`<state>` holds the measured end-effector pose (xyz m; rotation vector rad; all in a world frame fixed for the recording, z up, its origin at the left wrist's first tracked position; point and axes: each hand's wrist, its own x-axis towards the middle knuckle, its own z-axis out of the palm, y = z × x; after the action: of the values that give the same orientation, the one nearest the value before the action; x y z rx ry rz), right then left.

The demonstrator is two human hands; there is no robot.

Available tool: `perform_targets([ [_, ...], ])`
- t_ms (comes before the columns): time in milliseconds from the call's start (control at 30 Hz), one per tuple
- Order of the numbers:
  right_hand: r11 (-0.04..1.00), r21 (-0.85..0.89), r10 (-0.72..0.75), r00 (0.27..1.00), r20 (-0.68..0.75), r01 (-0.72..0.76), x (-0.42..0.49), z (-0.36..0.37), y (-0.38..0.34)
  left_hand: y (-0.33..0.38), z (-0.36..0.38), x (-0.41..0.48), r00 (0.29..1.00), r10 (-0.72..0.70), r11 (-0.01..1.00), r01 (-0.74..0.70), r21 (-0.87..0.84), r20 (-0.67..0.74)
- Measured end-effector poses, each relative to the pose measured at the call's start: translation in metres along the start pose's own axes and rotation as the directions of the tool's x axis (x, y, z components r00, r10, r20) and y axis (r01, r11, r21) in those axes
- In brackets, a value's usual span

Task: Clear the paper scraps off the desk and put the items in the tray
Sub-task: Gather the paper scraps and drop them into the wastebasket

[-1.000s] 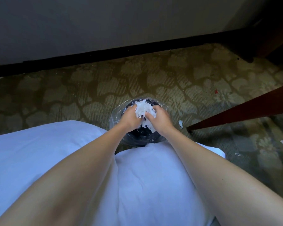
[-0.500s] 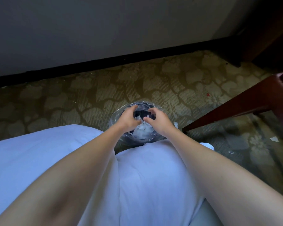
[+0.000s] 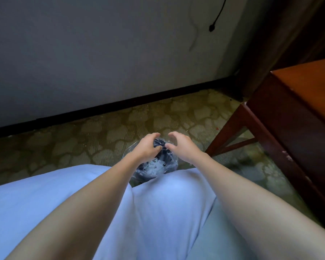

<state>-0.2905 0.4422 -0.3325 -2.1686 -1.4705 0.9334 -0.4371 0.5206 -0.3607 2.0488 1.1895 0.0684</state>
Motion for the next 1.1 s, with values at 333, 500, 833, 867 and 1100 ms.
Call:
perform_targets([
  [333,0.981,-0.163,-0.124,0.987,-0.104,0.106,-0.073,-0.067,-0.013,0.079,-0.020,-0.052,0.981,0.192,0.977,-0.189,0.099,-0.025],
  [500,0.976,-0.188,-0.151,0.967,-0.207,0.113,-0.118,-0.111,-0.008,0.122,-0.040,-0.073,0.965,0.243,0.951,-0.218,0.218,-0.097],
  [833,0.940,-0.324,-0.229,0.894,-0.386,0.101,-0.216,-0.201,-0.008,0.227,-0.061,-0.112,0.853,0.510,0.811,-0.433,0.394,-0.111],
  [867,0.935,-0.342,-0.235,0.883,-0.406,0.092,-0.227,-0.206,-0.007,0.237,-0.060,-0.116,0.837,0.537,0.793,-0.457,0.404,-0.107],
  [1100,0.914,-0.402,-0.181,0.833,-0.523,-0.054,-0.301,-0.242,0.019,0.303,-0.035,-0.141,0.741,0.668,0.698,-0.593,0.401,-0.068],
])
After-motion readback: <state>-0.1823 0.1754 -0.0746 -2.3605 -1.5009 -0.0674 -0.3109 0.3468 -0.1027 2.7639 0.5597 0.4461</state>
